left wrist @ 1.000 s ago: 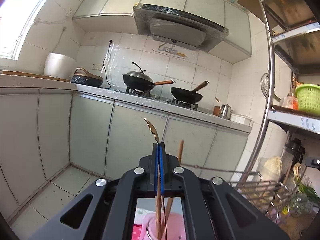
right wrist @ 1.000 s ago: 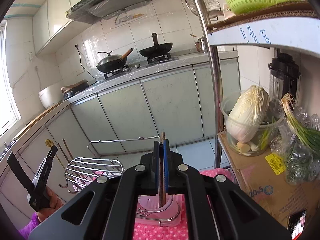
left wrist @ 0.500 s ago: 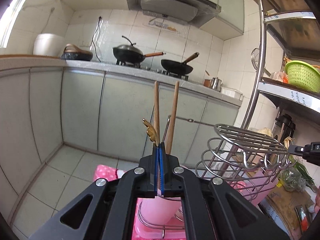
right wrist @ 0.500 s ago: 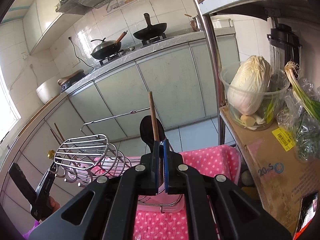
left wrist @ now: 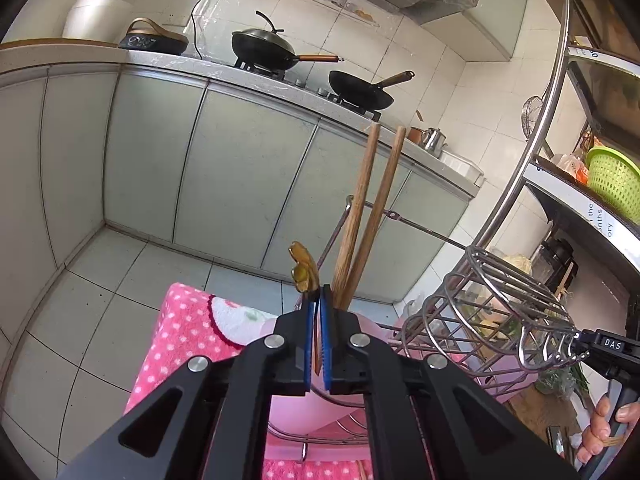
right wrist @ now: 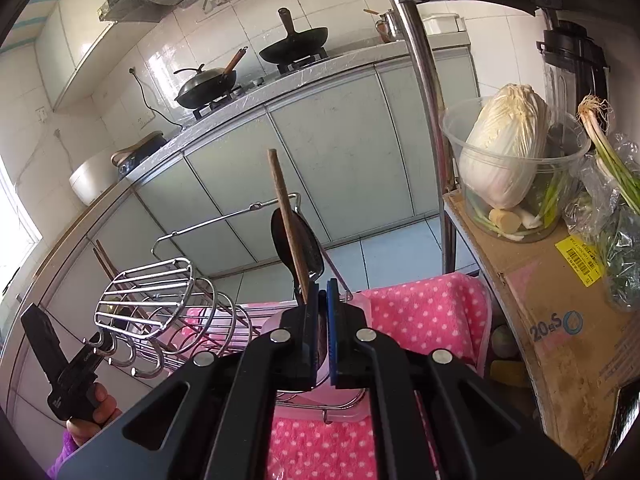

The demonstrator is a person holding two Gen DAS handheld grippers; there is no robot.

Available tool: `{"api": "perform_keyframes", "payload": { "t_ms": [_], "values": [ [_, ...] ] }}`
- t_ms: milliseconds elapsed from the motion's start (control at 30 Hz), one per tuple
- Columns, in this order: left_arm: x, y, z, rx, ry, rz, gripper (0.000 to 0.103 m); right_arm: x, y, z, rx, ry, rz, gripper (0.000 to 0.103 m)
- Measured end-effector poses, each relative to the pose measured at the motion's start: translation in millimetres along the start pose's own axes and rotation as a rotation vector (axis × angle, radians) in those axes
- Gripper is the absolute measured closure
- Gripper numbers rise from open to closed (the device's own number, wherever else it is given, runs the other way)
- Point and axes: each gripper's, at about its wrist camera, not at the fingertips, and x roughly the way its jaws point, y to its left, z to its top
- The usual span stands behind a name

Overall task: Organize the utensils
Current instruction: 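Drop the gold spoon into the cup with the left tool while the right tool releases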

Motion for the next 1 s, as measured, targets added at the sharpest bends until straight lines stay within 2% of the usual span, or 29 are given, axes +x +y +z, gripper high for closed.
{"api": "perform_keyframes", "payload": {
  "t_ms": [133, 167, 200, 267, 300, 567, 800, 900, 1000],
  "values": [
    [2, -4, 6, 0.001, 0.037, -0.012, 0.085, 3, -3, 1, 0.017, 0.030, 0.024, 0.097],
    [2, -4, 7, -0.005, 0.044, -0.018, 0.080, 3, -3, 1, 0.016, 0.037, 0.032, 0.092],
    [1, -4, 9, -0.011, 0.048, -0.027, 0.078, 3, -2, 1, 0.013, 0.040, 0.036, 0.083],
    [-2, -3, 11, -0.020, 0.042, -0.036, 0.074, 1, -1, 1, 0.008, 0.029, 0.038, 0.074],
    [-3, -4, 13, -0.020, 0.040, -0.037, 0.073, -1, -1, 1, 0.006, 0.025, 0.041, 0.072],
    [-29, -7, 30, -0.001, -0.019, -0.042, 0.061, -32, 6, 8, -0.013, -0.041, 0.040, 0.072],
    [-60, -5, 37, -0.004, -0.039, -0.033, 0.059, -75, 24, -13, -0.074, -0.112, 0.032, 0.072],
    [-77, -4, 30, -0.004, -0.028, -0.039, 0.059, -85, 33, -36, -0.100, -0.098, 0.047, 0.072],
    [-92, -7, 18, 0.022, -0.001, -0.052, 0.059, -78, 37, -62, -0.105, -0.016, 0.076, 0.072]
  ]
}}
